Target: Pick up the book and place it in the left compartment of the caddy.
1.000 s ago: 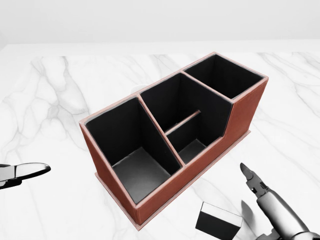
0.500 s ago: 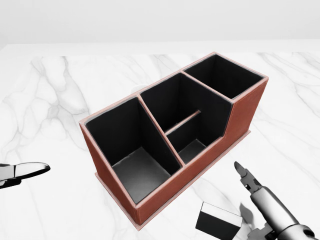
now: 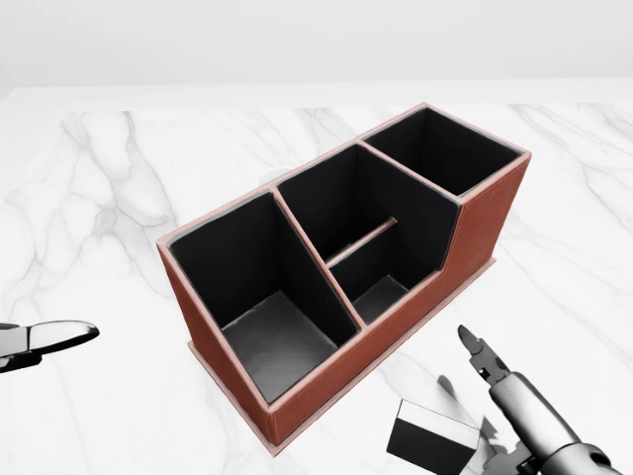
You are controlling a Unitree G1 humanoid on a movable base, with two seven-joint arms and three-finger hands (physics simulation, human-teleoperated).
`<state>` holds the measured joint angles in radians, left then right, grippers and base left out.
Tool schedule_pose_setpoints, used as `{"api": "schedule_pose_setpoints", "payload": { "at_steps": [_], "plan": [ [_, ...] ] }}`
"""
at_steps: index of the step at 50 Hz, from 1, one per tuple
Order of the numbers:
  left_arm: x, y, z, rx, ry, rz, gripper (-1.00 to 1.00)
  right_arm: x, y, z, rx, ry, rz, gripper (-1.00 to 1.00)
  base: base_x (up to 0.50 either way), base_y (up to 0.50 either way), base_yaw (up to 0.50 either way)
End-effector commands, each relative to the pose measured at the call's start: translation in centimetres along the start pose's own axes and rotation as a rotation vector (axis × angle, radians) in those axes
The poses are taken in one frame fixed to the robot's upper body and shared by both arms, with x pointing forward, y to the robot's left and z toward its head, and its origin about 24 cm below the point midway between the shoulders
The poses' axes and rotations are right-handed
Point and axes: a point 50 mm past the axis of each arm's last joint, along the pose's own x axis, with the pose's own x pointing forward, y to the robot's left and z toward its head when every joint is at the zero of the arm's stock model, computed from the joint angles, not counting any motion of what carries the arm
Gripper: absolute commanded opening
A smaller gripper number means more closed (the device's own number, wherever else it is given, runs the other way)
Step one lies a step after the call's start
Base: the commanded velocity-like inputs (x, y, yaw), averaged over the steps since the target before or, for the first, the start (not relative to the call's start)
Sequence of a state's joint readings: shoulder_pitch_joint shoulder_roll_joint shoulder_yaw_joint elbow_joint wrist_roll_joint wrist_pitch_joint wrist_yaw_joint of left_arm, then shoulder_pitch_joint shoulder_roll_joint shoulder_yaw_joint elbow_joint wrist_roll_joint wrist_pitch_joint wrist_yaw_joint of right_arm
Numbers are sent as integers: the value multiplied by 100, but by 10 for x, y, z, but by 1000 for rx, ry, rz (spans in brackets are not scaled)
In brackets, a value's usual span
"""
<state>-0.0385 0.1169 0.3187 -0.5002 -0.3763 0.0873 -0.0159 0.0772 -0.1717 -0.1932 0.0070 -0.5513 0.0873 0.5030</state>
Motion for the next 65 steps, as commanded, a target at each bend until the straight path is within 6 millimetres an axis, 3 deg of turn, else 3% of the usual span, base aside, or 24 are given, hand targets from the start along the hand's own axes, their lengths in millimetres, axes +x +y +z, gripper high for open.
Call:
{"api": "schedule_pose_setpoints", "payload": {
  "at_steps": [1,45,47,48,65],
  "plan": [
    [0,0,0,0,-1,0,100,4,2,-2,11,6,8,100,0,0,0],
    [0,0,3,-4,-11,1,100,20,12,-7,103,14,37,100,0,0,0],
    [0,0,2,-4,-9,2,100,20,12,-8,112,16,31,-90,0,0,0],
    [0,0,2,-3,-7,1,100,19,13,-7,115,10,33,-100,0,0,0],
    [0,0,0,-3,1,1,100,17,8,4,96,-34,12,-100,0,0,0]
  ]
}}
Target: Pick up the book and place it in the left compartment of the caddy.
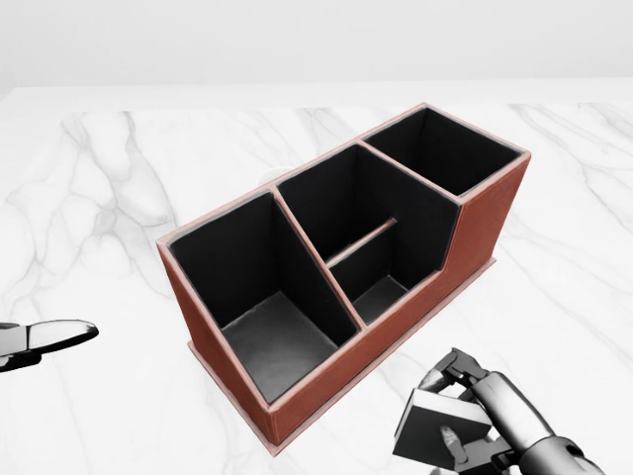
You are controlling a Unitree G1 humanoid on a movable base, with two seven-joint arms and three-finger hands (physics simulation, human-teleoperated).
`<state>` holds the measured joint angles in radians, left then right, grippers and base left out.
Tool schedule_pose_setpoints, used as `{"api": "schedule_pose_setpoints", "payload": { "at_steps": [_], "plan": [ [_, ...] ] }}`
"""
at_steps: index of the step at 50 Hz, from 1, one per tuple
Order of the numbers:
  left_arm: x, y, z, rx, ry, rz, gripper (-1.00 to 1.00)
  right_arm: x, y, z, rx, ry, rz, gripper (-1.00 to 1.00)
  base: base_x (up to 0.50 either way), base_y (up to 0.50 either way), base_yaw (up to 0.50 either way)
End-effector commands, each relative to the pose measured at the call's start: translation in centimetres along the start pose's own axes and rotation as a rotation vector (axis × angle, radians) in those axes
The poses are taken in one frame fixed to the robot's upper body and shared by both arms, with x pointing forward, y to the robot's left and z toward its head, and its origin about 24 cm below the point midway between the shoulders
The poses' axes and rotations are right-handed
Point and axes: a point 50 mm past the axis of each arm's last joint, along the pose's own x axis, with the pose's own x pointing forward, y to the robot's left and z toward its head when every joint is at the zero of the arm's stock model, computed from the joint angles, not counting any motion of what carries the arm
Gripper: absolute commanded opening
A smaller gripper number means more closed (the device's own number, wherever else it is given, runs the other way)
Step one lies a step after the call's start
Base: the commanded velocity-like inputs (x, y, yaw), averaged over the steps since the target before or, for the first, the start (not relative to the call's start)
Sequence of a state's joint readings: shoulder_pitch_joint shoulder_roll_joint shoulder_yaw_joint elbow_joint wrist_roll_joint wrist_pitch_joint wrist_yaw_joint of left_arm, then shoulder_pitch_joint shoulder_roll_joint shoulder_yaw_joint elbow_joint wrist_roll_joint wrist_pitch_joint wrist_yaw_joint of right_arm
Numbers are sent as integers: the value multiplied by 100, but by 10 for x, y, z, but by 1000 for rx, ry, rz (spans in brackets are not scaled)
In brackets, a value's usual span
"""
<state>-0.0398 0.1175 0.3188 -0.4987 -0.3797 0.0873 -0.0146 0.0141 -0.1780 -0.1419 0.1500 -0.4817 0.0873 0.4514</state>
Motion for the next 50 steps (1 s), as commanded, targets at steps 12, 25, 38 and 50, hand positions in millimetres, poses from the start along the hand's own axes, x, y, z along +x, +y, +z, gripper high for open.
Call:
{"api": "schedule_pose_setpoints", "payload": {
  "at_steps": [12,25,38,50],
  "plan": [
    [-1,-1,0,0,2,-4,100,-6,-8,22,-21,-94,-39,-100,0,0,0],
    [-2,-1,1,1,-4,-4,100,-34,-16,73,-232,-254,-57,-100,0,0,0],
    [-1,-1,-1,0,3,-2,100,-57,-7,114,-474,-330,-62,-100,0,0,0],
    [-1,-1,1,0,-3,-2,100,-79,-6,144,-657,-364,-213,-100,0,0,0]
  ]
}}
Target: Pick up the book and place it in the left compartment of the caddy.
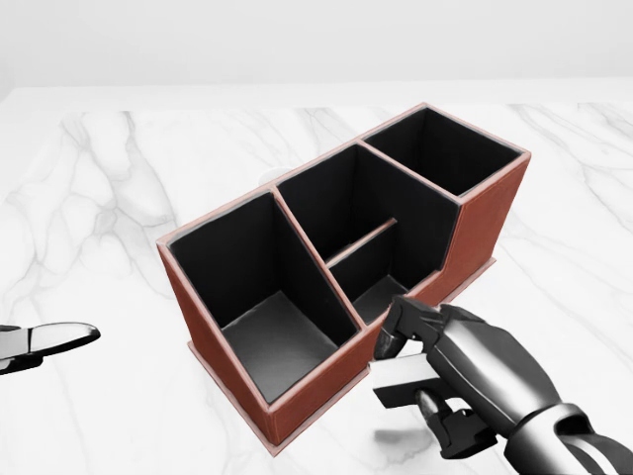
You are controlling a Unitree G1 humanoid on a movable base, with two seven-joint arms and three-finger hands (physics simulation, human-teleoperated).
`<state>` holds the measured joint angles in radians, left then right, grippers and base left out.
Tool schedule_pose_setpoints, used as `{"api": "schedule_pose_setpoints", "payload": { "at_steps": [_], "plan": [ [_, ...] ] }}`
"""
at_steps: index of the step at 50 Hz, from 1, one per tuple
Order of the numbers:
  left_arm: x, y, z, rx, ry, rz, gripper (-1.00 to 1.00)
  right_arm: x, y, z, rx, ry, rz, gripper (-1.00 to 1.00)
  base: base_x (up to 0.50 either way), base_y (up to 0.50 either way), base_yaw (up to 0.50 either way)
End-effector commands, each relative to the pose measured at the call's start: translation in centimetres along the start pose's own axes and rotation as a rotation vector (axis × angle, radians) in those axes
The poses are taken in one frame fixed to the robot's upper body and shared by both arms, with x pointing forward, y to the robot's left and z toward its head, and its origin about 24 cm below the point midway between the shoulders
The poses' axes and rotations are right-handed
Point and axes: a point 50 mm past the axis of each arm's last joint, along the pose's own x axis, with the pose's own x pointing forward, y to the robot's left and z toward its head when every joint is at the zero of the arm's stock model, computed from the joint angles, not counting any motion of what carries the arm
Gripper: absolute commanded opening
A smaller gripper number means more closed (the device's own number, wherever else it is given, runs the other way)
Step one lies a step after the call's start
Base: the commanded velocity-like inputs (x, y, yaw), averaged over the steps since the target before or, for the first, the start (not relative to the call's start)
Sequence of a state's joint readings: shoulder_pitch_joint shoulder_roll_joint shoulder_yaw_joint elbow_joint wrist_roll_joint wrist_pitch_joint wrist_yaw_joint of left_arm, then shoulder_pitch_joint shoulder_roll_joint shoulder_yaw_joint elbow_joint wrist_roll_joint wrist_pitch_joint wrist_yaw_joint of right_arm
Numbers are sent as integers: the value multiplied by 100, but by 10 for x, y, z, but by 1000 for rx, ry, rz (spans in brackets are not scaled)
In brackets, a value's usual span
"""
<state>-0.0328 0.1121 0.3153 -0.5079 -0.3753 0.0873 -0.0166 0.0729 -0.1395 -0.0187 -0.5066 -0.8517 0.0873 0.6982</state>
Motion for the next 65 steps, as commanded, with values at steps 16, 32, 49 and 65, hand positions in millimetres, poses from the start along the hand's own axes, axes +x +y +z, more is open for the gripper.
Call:
{"api": "schedule_pose_setpoints", "payload": {
  "at_steps": [16,32,49,65],
  "plan": [
    [0,-1,-2,3,8,-2,100,-29,-48,44,-369,142,-368,-100,0,0,0],
    [-1,-1,0,0,-2,-2,100,-48,-76,75,-421,234,-643,-100,0,0,0],
    [-1,-1,1,0,-4,-2,100,-74,-95,105,-311,233,-880,-100,0,0,0],
    [-1,-1,1,0,-3,-2,100,-76,-98,108,-271,205,-909,-100,0,0,0]
  ]
}}
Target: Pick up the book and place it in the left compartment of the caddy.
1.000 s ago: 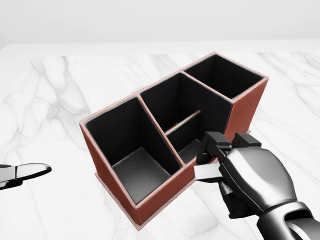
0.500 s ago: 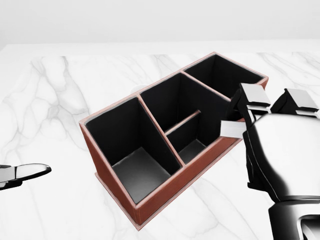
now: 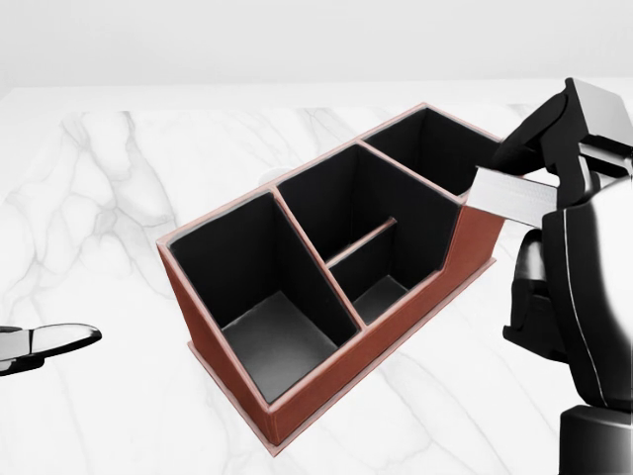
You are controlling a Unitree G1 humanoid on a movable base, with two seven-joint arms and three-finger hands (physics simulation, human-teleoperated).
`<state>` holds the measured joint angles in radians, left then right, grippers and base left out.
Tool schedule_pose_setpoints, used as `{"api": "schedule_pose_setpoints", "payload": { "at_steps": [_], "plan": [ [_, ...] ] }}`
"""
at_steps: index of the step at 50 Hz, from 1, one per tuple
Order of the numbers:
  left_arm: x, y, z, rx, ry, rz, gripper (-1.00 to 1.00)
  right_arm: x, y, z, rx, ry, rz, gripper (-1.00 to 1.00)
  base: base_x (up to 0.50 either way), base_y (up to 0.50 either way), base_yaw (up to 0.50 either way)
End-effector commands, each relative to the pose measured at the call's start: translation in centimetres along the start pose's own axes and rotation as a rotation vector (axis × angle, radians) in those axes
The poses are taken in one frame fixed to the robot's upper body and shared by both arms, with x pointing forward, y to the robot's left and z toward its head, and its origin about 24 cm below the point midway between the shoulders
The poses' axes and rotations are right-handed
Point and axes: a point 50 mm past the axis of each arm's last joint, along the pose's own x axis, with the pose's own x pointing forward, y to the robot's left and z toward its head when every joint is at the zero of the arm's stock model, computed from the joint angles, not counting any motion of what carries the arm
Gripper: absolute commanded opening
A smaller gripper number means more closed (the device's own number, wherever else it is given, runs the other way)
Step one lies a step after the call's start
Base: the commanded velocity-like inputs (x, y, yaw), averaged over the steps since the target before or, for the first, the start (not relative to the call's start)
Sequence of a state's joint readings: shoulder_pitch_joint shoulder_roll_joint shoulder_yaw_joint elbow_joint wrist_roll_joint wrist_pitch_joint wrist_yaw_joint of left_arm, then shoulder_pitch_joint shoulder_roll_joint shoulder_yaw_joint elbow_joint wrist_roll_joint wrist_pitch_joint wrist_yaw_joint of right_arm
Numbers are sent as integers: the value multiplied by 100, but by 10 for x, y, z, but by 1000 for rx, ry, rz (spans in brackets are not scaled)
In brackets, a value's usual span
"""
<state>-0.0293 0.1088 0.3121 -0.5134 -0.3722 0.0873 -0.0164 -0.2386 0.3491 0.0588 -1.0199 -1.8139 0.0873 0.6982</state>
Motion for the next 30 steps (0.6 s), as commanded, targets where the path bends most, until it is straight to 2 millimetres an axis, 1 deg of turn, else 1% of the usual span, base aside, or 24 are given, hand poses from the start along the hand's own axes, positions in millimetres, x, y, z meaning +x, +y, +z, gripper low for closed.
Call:
{"api": "schedule_pose_setpoints", "payload": {
  "at_steps": [1,15,18,23,26,30],
  "plan": [
    [0,0,0,0,0,0,100,-2,-9,4,5,-13,-50,-100,0,0,0],
    [0,0,2,0,-8,1,100,-4,-5,5,34,-44,-21,-100,0,0,0],
    [0,0,1,1,-2,1,100,-5,0,8,37,-62,8,-100,0,0,0],
    [0,0,1,0,-5,2,100,-3,1,7,39,-59,13,-100,0,0,0],
    [0,0,2,0,-9,3,100,-1,3,9,60,-82,26,-100,0,0,0],
    [0,0,1,0,-5,3,100,-3,7,17,90,-137,51,-100,0,0,0]
  ]
}}
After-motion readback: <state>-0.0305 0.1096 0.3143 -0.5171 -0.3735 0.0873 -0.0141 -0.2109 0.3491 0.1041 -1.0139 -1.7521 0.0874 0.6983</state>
